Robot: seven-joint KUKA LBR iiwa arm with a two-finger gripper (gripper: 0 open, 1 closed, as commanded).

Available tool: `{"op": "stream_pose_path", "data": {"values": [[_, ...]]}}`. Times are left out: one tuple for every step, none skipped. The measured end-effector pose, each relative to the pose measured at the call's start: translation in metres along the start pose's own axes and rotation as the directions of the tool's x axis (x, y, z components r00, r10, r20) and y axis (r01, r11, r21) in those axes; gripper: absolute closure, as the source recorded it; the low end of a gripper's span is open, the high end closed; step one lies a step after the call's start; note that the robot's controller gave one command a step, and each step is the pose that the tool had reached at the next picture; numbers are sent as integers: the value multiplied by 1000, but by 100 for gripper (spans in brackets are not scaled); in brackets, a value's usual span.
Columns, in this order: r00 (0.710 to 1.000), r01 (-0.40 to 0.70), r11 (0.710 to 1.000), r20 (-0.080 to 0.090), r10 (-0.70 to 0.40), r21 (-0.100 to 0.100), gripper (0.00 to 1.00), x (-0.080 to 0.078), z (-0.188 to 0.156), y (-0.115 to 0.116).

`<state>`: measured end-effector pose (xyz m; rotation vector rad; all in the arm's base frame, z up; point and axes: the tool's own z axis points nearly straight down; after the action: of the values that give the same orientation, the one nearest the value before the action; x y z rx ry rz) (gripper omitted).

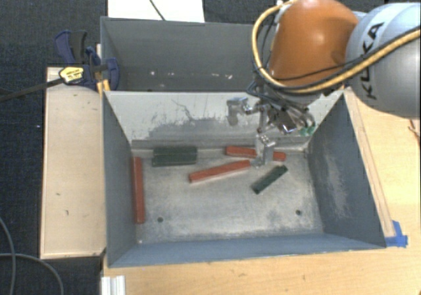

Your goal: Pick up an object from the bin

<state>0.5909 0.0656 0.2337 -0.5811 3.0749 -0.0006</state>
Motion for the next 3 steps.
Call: {"op": "stream_pose_path", "data": {"values": [[994,105,994,-15,-105,-7,0,-12,138,39],[992,124,992,-12,-124,-4,0,4,165,2],[992,125,992,-9,-125,-4,100,3,163,4]]}}
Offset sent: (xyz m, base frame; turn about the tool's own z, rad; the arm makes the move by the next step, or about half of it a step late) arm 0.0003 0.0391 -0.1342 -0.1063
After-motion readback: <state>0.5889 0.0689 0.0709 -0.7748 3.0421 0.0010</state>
